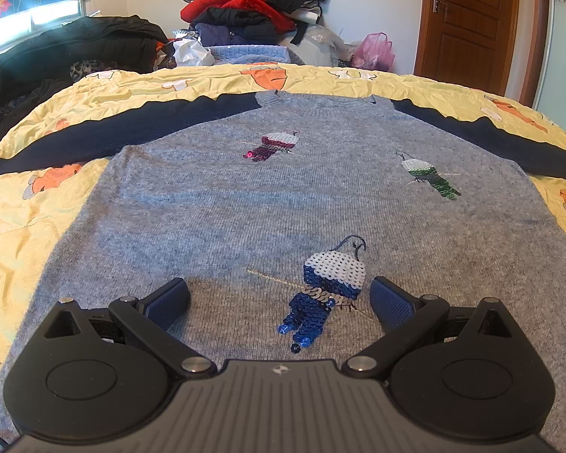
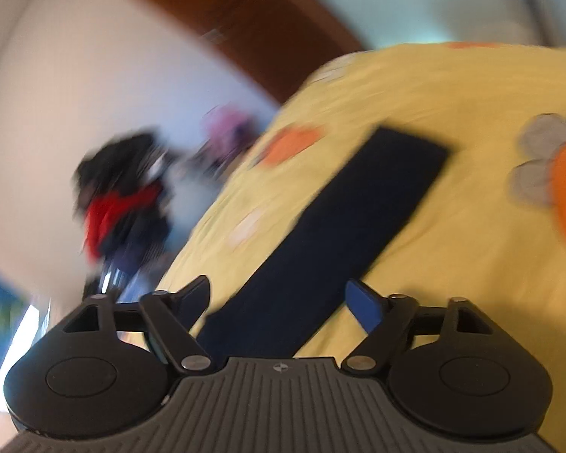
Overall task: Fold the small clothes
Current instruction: 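Grasp the cuff of a navy sleeve with the right tool, then fold the held navy sleeve across the sweater body with the right tool, then release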
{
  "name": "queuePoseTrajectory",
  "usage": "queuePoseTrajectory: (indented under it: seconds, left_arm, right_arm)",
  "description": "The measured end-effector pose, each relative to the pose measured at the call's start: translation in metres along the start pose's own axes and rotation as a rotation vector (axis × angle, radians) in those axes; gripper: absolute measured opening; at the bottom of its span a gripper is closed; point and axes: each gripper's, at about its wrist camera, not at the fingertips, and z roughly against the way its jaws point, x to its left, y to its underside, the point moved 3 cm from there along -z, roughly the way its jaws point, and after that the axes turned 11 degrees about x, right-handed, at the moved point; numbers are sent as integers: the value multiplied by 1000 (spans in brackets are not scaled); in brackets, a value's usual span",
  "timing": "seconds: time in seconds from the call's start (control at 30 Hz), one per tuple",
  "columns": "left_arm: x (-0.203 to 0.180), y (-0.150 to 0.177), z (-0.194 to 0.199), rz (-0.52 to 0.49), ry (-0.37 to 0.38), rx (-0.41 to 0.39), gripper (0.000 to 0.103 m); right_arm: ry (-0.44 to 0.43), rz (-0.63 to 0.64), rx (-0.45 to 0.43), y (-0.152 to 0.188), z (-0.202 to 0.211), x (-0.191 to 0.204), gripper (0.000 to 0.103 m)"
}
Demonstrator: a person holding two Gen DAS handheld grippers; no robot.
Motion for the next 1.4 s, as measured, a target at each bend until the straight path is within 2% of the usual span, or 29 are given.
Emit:
queuePoseTrajectory:
  seconds: [0.07,0.2,0.23,0.33,0.4,0.5,0.53,0.57,0.67,0.73,0.8,0.93,1.1,1.2,1.27,1.33,1.4]
  left_arm:
    - [0,0,0,0,0,0,103]
    - [0,0,0,0,0,0,103]
    - [0,0,0,0,0,0,103]
    - [0,0,0,0,0,0,103]
    - [0,0,0,0,0,0,103]
    - [0,0,0,0,0,0,103]
    - [0,0,0,0,0,0,103]
    - [0,0,0,0,1,0,103]
    - [0,0,0,0,1,0,103]
    - [0,0,0,0,0,0,103]
    - [0,0,0,1,1,0,103]
    - [0,-1,-1,2,2,-1,103]
    - [0,-2,-1,2,5,-1,103]
    - [0,-2,-1,1,5,-1,103]
    - [0,-2,-2,-1,9,-1,103]
    - [0,-1,-2,-3,10,-1,103]
    - [0,-1,-3,-3,10,-2,103]
  right_arm:
    - [27,-93,-33,-18,-7,-29,67]
    - [22,-245,-72,-34,-22,-68,61]
    - [18,-258,-82,-35,-25,-73,57]
    - [21,-259,-106,-38,-36,-74,54]
    - [30,-245,-113,-41,-43,-74,48]
    - [54,-249,-122,-47,-54,-72,28]
    - [64,-257,-125,-47,-58,-74,17]
    - [76,-262,-123,-51,-58,-75,11]
    - [81,-248,-123,-54,-54,-70,16]
    - [92,-167,-130,-51,-46,-51,16]
    - [66,-61,-130,-43,-35,-19,16]
    - [-15,227,-61,1,-45,77,16]
    - [-115,525,107,111,-91,180,16]
    - [-134,565,248,181,-127,206,16]
    - [-101,620,301,220,-140,215,16]
    - [-40,640,340,243,-149,212,19]
    - [-72,584,313,242,-136,204,27]
